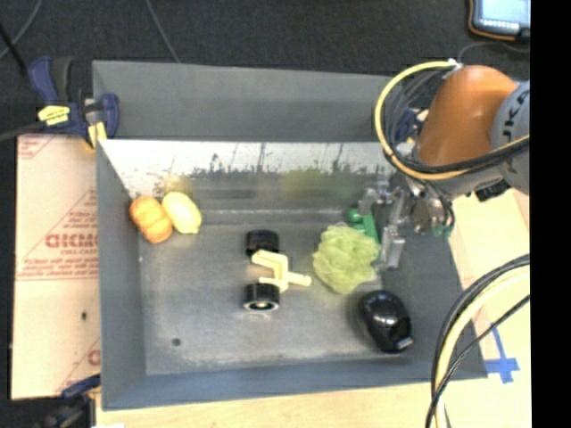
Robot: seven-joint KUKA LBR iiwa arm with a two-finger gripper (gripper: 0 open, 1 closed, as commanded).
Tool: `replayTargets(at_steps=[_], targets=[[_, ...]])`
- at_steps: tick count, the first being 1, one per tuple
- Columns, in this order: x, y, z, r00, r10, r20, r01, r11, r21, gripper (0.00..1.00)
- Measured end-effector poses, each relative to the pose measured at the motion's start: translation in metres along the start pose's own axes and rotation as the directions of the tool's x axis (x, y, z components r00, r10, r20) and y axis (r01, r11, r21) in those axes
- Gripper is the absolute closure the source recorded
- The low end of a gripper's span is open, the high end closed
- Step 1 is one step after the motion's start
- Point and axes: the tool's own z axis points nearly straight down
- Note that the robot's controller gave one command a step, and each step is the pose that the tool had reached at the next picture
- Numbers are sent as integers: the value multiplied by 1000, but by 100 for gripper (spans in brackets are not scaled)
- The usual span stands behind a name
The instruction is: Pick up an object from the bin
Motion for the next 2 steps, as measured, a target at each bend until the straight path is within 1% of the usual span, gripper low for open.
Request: replayTargets(at_steps=[1, 2], targets=[[0, 0, -2, 1000, 0, 1, 0, 1000, 0, 0], [-4, 0, 16, 998, -61, 10, 61, 998, 3, 0]])
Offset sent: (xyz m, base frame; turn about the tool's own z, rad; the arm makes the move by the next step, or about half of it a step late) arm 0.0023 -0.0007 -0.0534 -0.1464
